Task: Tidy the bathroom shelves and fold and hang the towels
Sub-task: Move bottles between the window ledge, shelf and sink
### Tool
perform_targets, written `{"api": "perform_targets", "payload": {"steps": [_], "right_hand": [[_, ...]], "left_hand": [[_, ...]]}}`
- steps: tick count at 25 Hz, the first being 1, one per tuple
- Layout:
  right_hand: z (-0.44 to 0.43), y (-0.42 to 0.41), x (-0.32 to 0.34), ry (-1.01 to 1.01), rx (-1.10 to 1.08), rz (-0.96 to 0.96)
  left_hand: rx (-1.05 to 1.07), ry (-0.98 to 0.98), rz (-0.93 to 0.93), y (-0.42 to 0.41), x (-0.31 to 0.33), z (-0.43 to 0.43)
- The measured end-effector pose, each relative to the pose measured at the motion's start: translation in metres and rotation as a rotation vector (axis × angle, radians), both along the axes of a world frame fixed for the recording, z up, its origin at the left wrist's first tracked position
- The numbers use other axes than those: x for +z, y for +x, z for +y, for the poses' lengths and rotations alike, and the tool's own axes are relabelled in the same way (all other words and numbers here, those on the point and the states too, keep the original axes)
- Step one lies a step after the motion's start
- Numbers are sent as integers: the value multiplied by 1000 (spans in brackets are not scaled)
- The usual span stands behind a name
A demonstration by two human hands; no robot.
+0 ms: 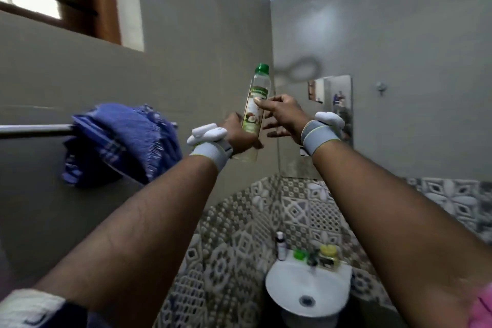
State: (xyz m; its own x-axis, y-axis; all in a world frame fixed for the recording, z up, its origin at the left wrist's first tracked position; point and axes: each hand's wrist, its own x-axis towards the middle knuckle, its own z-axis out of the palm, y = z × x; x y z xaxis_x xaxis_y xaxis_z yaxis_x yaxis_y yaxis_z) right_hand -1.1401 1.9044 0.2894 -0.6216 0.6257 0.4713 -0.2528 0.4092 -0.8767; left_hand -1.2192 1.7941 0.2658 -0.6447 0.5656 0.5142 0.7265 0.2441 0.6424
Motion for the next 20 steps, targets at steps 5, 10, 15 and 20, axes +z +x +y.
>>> {"api": "perform_targets", "payload": {"steps": [5, 10, 15, 20], "right_hand": [[74, 23, -58, 15, -166, -86], [154, 39, -107, 24, -212, -171], [220, 36, -145, 18, -135, -278], [261, 14, -176, 122, -140, -357]], "left_hand": [[-99, -166, -37, 7, -88, 70], [-98, -296, -18, 8, -159, 143], [-85, -408, -7, 2, -208, 207], [-38, -385, 99, -9, -249, 241]]}}
